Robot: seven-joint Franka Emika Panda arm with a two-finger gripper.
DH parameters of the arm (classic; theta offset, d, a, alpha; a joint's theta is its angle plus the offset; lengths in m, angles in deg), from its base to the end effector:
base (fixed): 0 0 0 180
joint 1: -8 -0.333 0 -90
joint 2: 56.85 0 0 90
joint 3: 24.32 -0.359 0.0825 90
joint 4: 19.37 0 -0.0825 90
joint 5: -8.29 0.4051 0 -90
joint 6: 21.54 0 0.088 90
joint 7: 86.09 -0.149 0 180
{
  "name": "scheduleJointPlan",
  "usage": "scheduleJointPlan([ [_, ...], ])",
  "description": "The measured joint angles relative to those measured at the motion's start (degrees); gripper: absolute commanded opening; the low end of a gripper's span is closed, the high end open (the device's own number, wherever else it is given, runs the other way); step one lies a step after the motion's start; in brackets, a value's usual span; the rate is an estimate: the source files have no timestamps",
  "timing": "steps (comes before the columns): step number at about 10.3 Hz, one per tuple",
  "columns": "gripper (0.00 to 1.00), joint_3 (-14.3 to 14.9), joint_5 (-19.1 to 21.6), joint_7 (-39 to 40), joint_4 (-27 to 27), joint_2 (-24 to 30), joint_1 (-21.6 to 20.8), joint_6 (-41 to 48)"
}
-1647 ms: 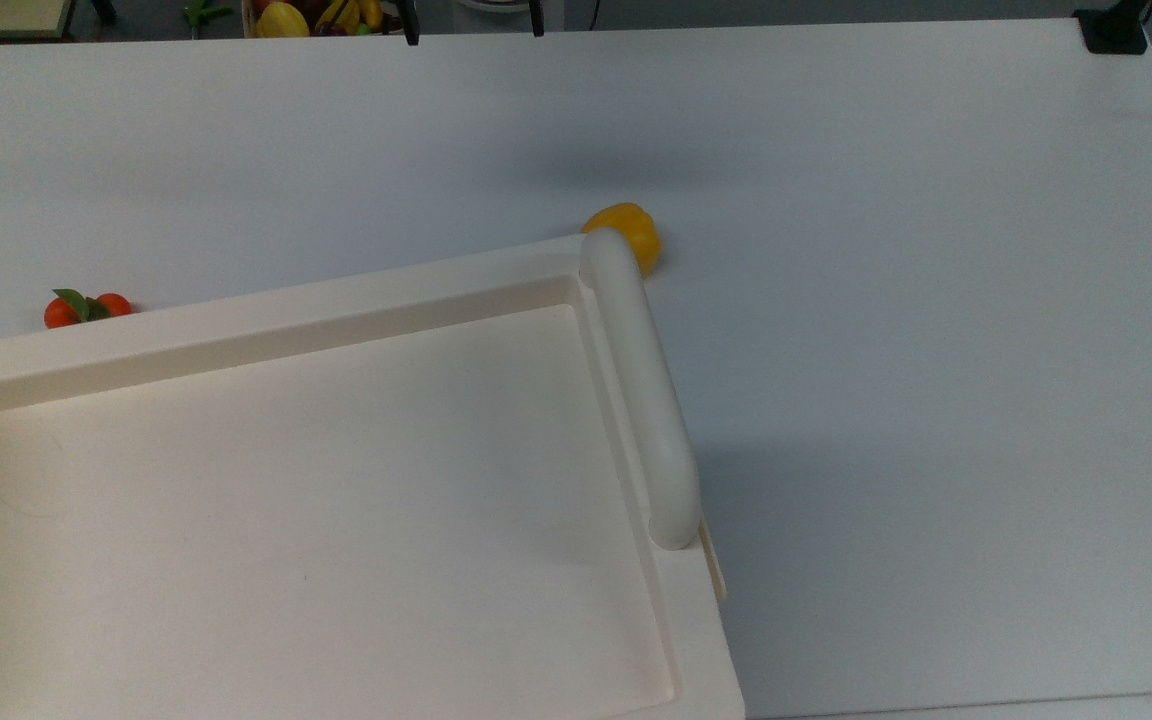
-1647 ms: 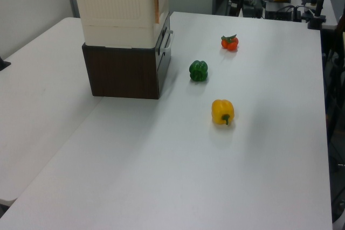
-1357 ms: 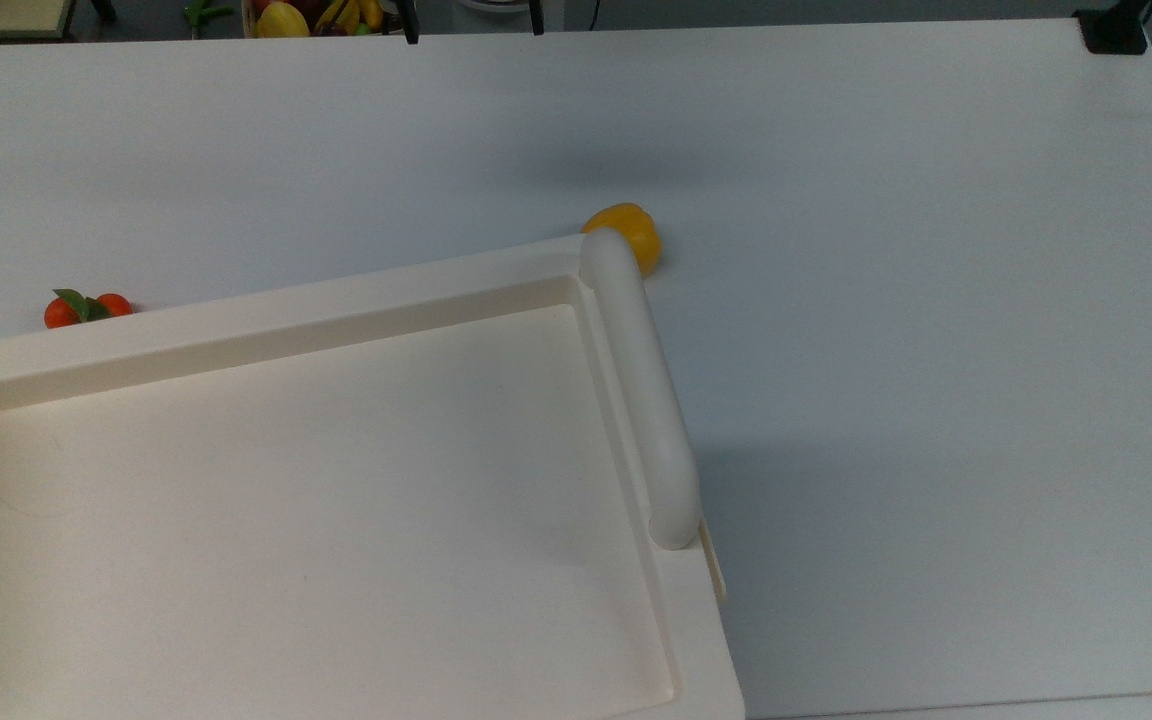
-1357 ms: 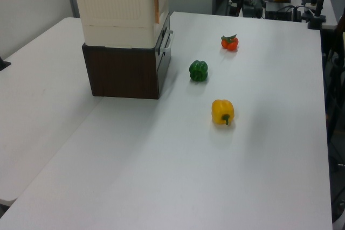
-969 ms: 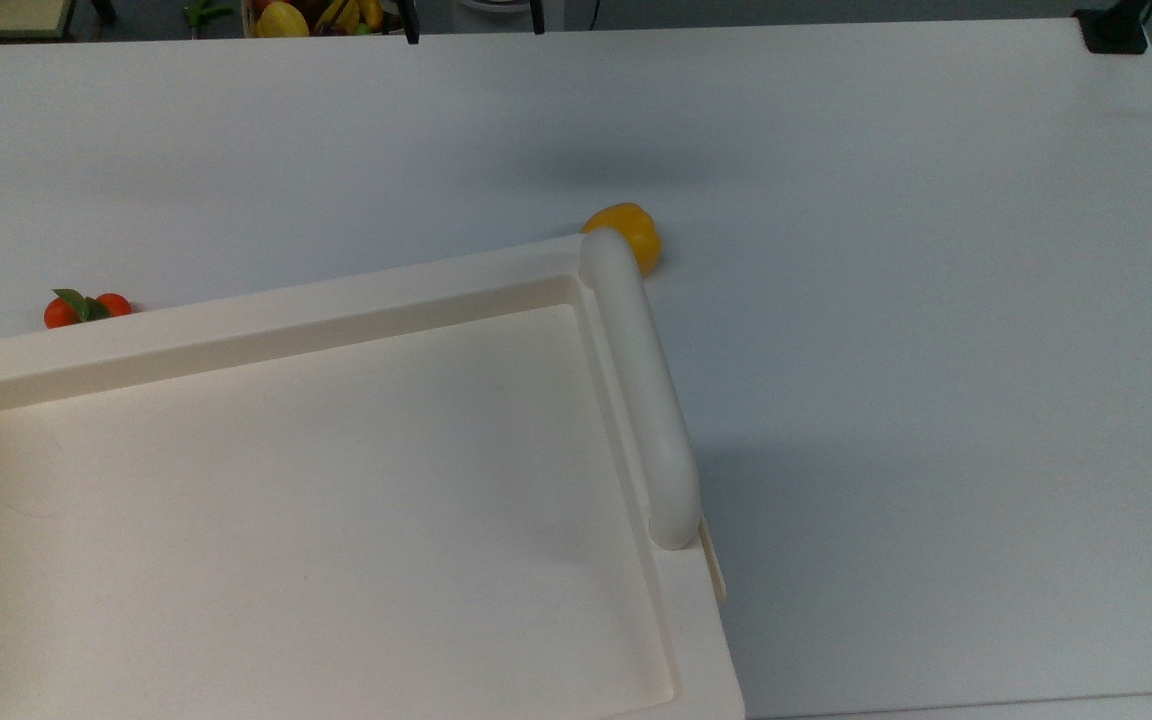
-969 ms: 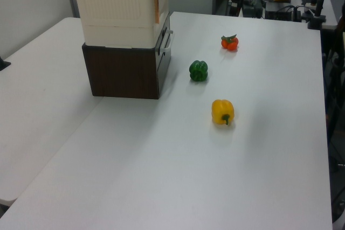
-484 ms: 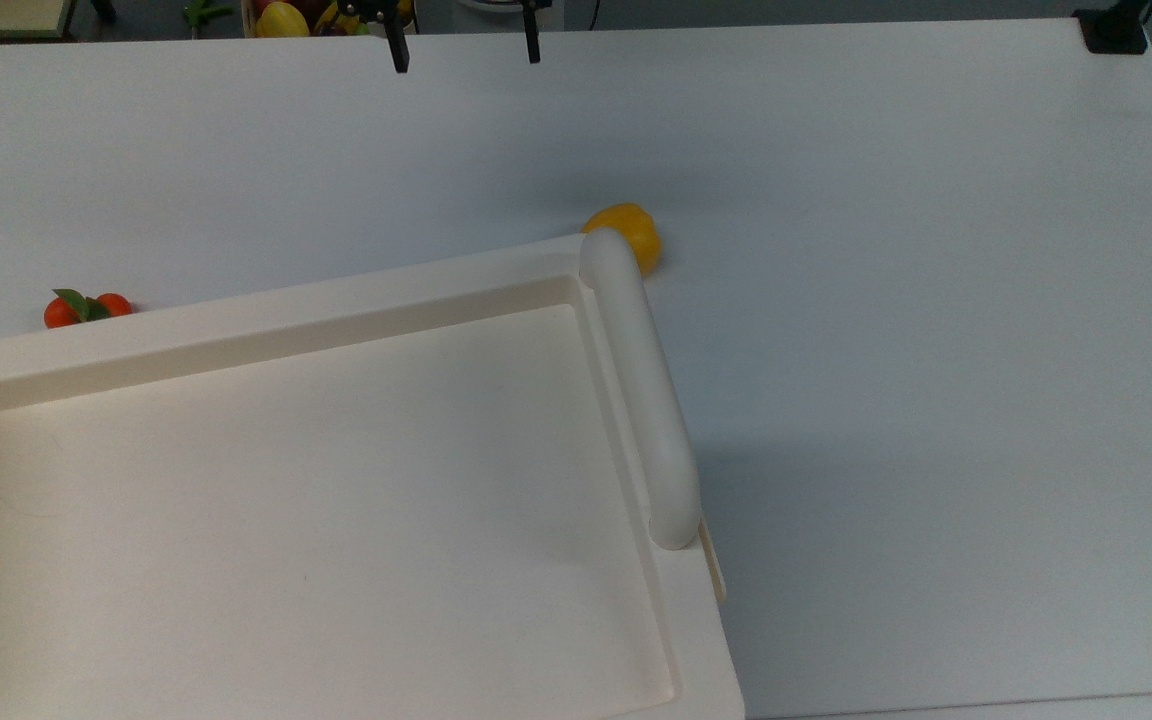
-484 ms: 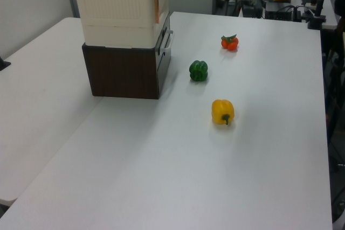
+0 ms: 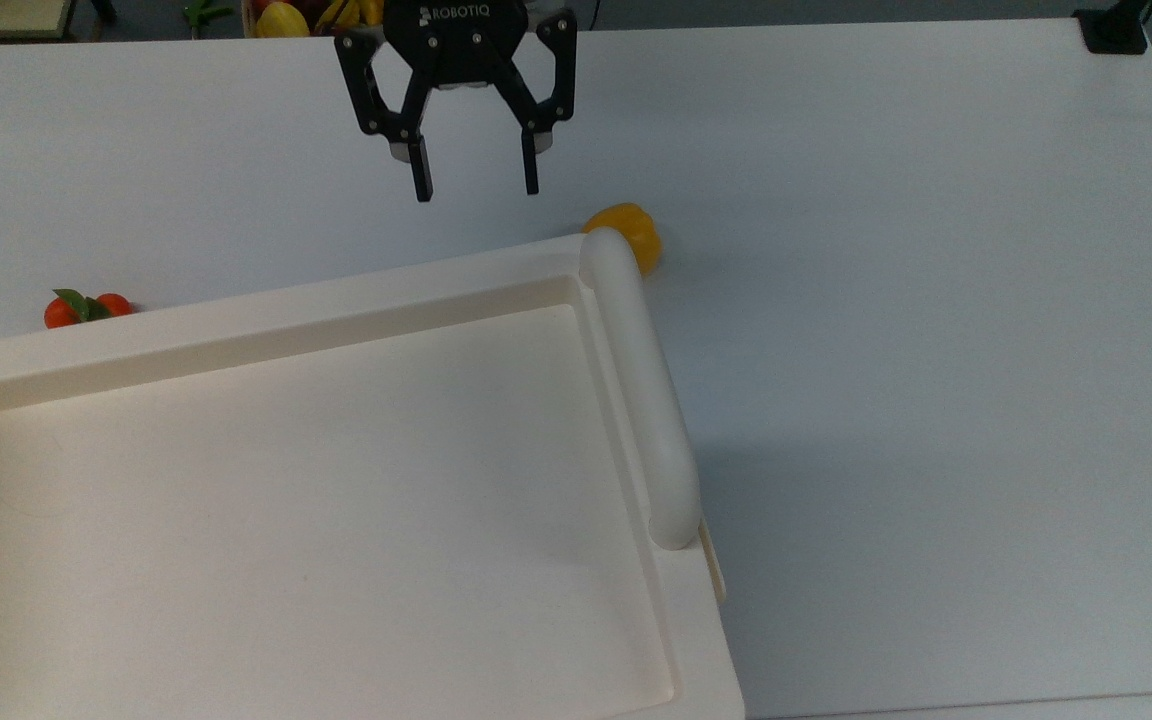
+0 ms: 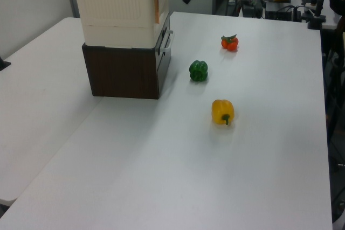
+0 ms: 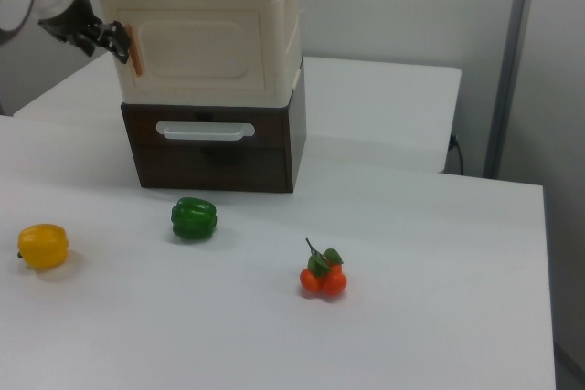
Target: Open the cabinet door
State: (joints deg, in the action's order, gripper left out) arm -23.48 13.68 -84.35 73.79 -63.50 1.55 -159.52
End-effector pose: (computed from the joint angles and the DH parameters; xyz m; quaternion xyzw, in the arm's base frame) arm 0.6943 0.0720 0.6297 -0.9435 -0.0382 -0.3251 0.0514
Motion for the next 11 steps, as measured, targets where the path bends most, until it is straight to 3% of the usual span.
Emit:
scheduleJointPlan([
  [2, 0.53, 0.0, 0.0, 0.0, 0.0, -2.4, -0.2, -7.3],
  [7, 0.50, -0.2, 0.0, 2.5, -1.0, -8.2, -1.3, -20.5],
  [8, 0.45, -0.4, 0.0, 2.7, -1.5, -9.2, -1.4, -22.2],
  [10, 0.18, -0.5, -0.2, 3.7, -2.2, -10.3, -1.8, -23.2],
  [11, 0.15, -0.5, -0.2, 5.1, -2.5, -10.4, -1.9, -23.2],
])
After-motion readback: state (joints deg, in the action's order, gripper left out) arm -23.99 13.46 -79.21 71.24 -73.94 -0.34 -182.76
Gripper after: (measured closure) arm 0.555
